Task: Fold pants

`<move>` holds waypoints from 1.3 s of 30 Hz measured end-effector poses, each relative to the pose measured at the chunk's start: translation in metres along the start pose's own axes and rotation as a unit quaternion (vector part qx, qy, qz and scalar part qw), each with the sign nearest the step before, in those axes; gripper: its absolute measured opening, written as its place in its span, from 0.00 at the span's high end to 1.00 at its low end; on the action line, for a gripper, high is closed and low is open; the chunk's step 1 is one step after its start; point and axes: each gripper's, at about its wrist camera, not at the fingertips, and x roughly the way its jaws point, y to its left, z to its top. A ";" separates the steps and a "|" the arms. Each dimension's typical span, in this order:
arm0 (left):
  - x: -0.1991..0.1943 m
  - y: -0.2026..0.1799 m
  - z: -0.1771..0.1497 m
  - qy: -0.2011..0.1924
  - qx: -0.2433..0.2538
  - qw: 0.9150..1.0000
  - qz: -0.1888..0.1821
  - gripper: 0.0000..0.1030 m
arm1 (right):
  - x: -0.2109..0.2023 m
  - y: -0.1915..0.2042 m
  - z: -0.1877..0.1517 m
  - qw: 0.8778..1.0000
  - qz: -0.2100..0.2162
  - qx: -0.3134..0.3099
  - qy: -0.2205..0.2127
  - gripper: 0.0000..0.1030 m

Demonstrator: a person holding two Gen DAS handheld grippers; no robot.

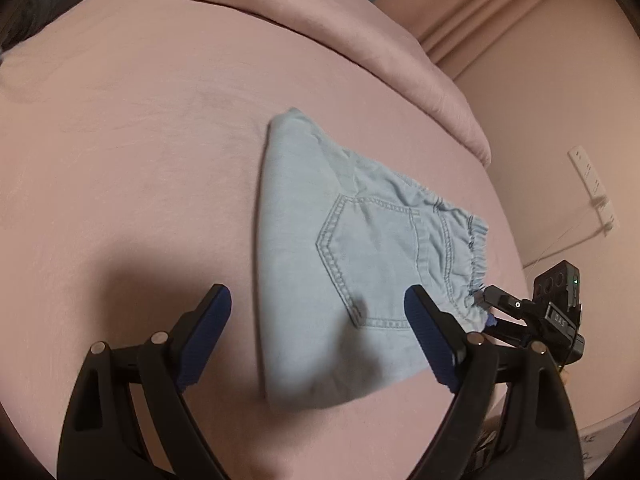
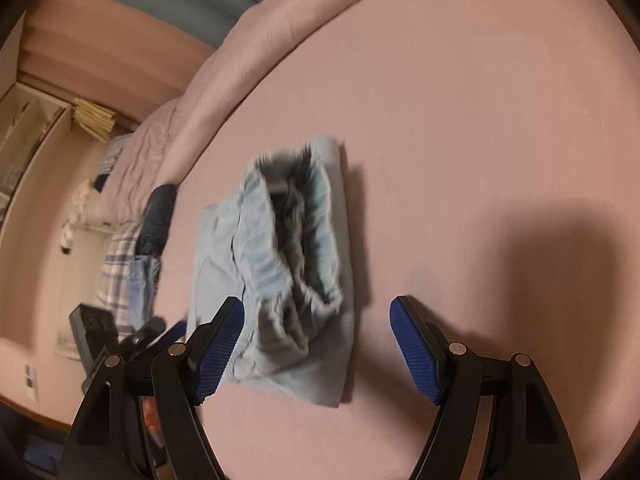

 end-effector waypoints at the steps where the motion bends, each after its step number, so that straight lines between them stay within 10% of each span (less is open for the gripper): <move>1: 0.003 0.000 -0.001 0.005 0.004 1.000 0.002 0.14 | 0.004 0.000 -0.001 1.000 0.009 0.001 -0.003 0.26; 14: 0.028 -0.007 0.002 0.027 0.022 0.999 0.004 0.16 | 0.044 0.040 0.004 0.999 0.014 -0.038 -0.006 0.26; 28: 0.026 -0.015 0.002 0.002 0.069 0.997 0.039 0.73 | 0.053 0.063 -0.008 0.994 -0.040 -0.101 -0.022 0.60; 39: -0.003 -0.022 0.019 -0.052 0.082 0.995 0.033 0.82 | 0.049 0.107 -0.002 0.986 -0.040 -0.152 -0.063 0.69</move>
